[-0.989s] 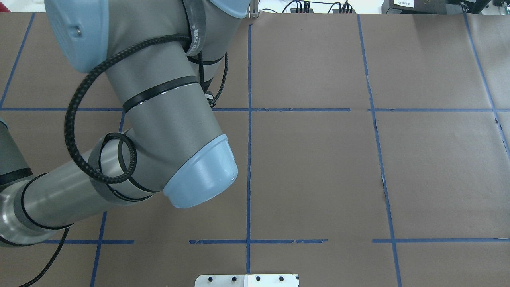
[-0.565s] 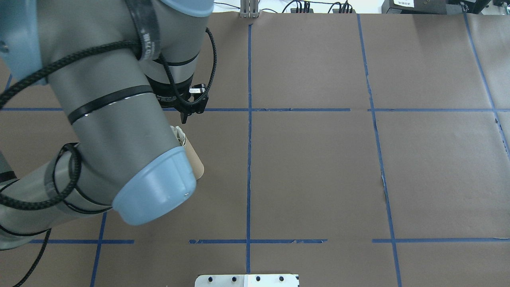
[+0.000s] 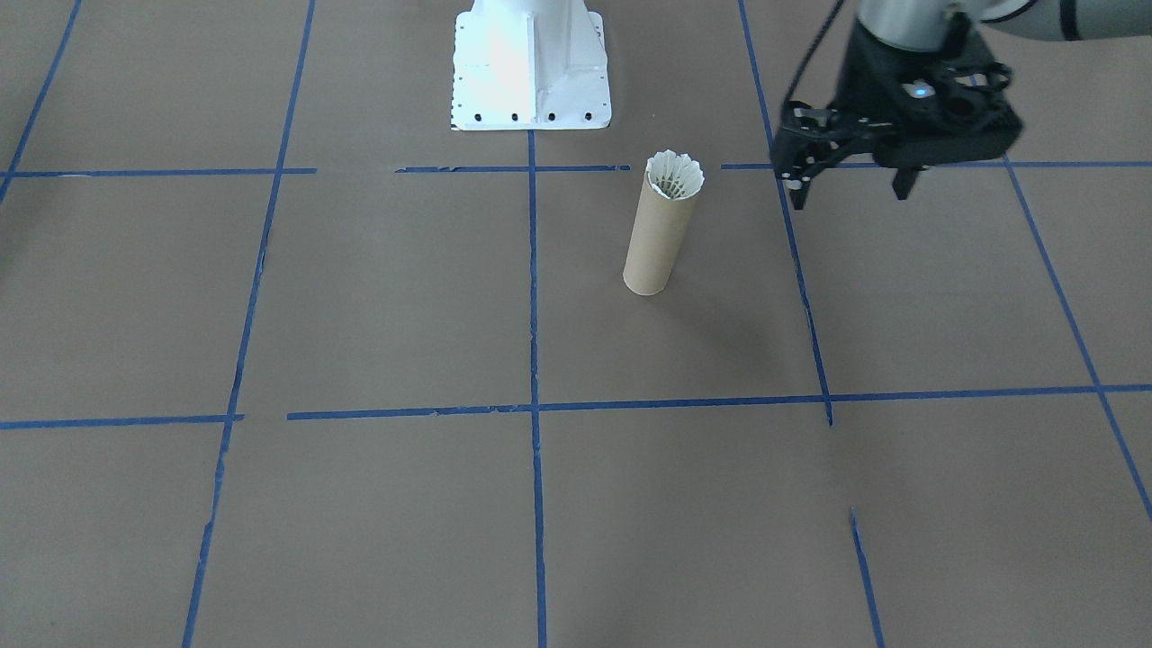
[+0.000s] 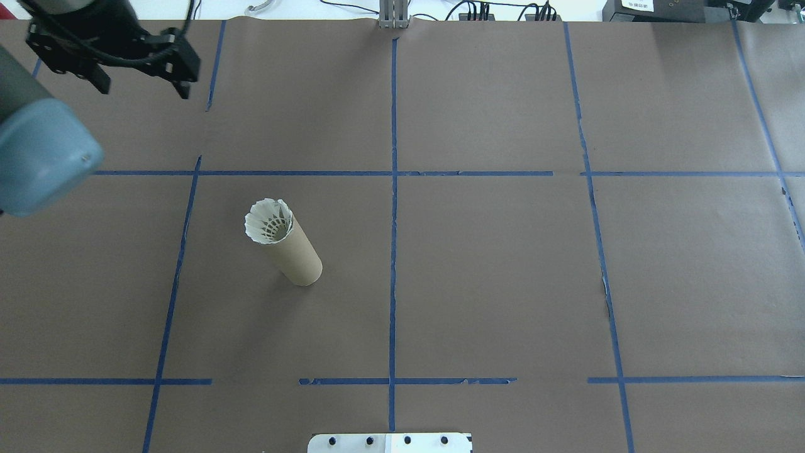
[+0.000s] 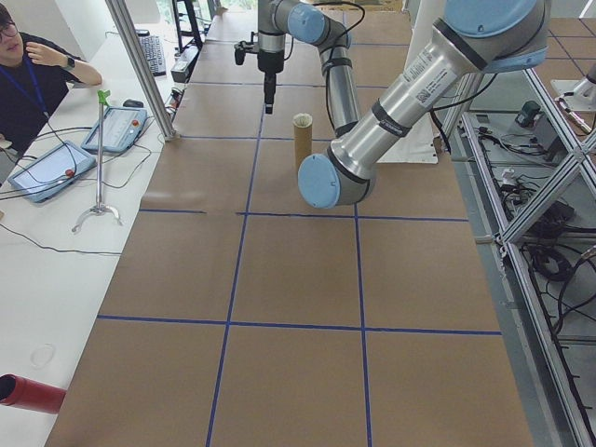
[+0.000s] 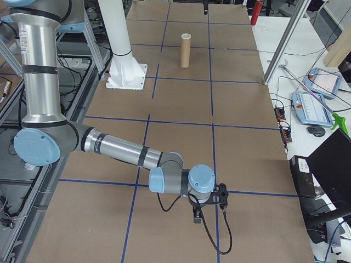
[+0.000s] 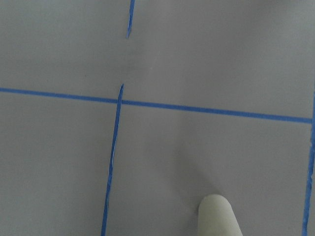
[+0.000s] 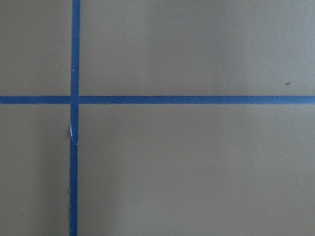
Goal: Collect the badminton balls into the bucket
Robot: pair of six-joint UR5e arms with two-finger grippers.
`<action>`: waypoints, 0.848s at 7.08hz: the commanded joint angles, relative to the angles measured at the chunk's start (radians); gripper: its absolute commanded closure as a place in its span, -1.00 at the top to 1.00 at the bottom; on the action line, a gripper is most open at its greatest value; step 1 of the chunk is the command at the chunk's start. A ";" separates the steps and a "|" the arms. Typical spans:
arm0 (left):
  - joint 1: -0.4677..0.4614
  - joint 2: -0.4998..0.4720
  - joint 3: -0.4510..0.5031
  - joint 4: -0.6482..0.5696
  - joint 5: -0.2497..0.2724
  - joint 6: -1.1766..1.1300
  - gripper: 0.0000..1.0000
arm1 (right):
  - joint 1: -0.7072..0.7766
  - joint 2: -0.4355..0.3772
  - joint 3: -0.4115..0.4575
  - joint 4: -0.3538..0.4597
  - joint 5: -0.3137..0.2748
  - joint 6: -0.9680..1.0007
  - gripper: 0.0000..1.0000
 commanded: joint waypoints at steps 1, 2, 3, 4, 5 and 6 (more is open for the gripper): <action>-0.204 0.189 0.035 -0.097 -0.053 0.400 1.00 | 0.000 0.000 -0.002 0.000 0.000 0.001 1.00; -0.309 0.266 0.097 -0.147 -0.094 0.596 1.00 | 0.000 0.000 0.000 0.000 0.000 0.001 1.00; -0.382 0.342 0.143 -0.204 -0.128 0.709 1.00 | 0.000 0.000 0.000 0.000 0.000 -0.001 1.00; -0.443 0.456 0.182 -0.332 -0.178 0.789 1.00 | 0.000 0.000 0.000 0.000 0.000 0.001 1.00; -0.488 0.568 0.264 -0.511 -0.206 0.826 1.00 | 0.000 0.000 -0.002 0.000 0.000 0.001 1.00; -0.499 0.631 0.329 -0.596 -0.209 0.826 1.00 | 0.000 0.000 -0.002 0.000 0.000 0.001 1.00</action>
